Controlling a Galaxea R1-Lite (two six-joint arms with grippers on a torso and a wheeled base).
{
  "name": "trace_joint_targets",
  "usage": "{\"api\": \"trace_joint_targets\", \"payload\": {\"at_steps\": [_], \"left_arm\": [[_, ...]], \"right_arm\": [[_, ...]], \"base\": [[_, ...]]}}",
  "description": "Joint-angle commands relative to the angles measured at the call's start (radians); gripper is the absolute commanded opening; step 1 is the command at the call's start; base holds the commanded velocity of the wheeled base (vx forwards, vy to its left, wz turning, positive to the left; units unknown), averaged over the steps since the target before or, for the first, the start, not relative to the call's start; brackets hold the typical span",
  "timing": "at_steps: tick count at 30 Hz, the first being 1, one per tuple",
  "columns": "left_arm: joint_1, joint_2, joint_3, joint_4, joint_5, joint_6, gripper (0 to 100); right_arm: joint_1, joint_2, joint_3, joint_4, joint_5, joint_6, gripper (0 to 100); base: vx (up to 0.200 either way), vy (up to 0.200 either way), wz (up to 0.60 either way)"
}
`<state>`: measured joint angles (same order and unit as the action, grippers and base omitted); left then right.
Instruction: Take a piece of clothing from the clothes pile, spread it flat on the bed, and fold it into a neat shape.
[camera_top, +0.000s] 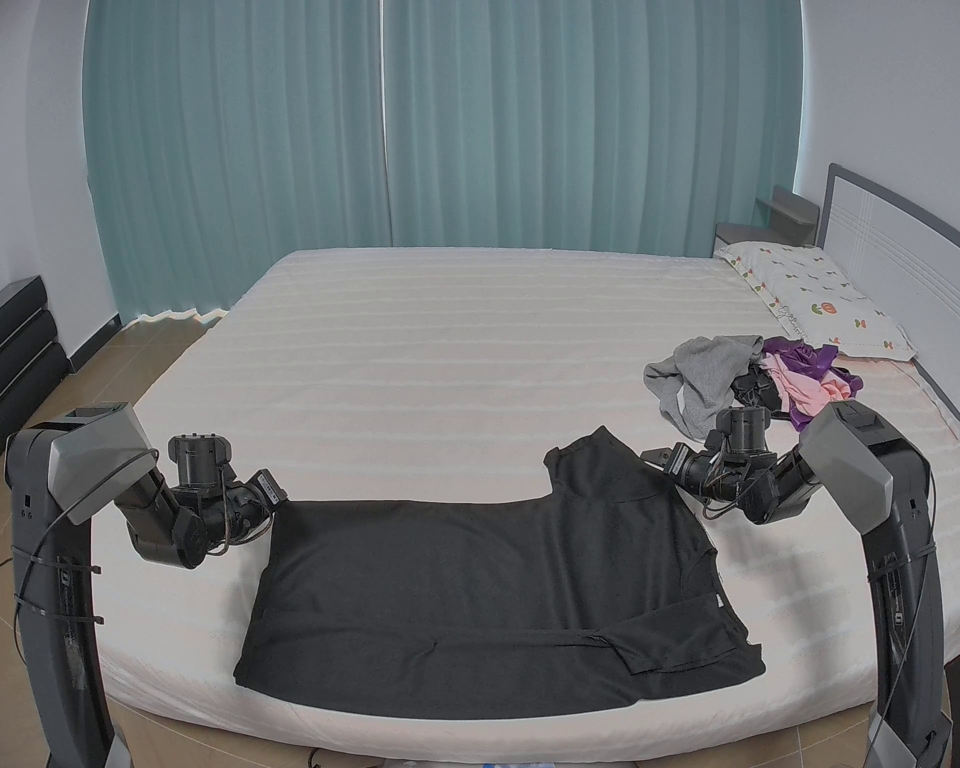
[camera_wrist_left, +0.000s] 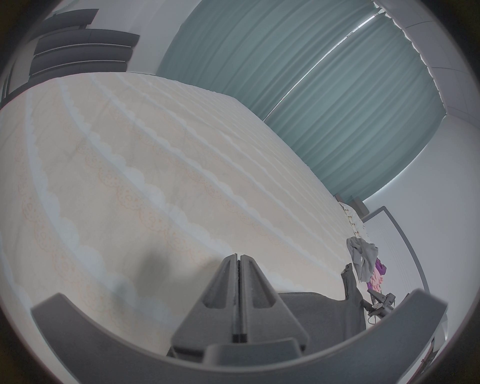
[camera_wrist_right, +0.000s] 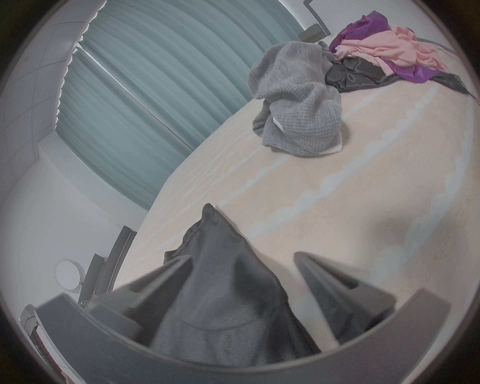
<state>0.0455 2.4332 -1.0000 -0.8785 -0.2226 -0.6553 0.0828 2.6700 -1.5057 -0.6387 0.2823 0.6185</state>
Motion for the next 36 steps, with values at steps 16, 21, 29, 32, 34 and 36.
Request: {"api": "trace_joint_targets", "payload": {"at_steps": [16, 21, 29, 32, 34, 36], "left_arm": [[0.007, -0.026, 0.003, 0.0, 0.0, 0.0, 0], [0.008, -0.045, 0.003, 0.0, 0.002, -0.001, 0], [0.022, -0.065, 0.024, -0.065, 0.015, -0.033, 0], [0.025, -0.068, 0.032, -0.077, 0.017, -0.033, 0], [0.027, -0.074, 0.043, -0.08, 0.015, -0.032, 0], [0.027, -0.079, 0.043, -0.08, 0.017, -0.033, 0]], "right_arm": [[-0.047, -0.11, 0.111, -0.042, 0.014, 0.017, 0], [-0.051, -0.144, 0.194, -0.153, 0.032, 0.017, 0], [-0.038, -0.148, 0.282, -0.3, 0.023, 0.023, 0], [-0.043, -0.15, 0.28, -0.323, 0.023, 0.023, 0], [-0.043, -0.15, 0.286, -0.332, 0.021, 0.024, 0], [-0.041, -0.15, 0.305, -0.355, 0.021, 0.023, 0]], "base": [[0.0, 0.0, 0.0], [0.0, 0.0, 0.0], [0.0, 0.0, 0.0], [0.0, 0.0, 0.0], [0.0, 0.0, 0.0], [0.0, 0.0, 0.0]]}}
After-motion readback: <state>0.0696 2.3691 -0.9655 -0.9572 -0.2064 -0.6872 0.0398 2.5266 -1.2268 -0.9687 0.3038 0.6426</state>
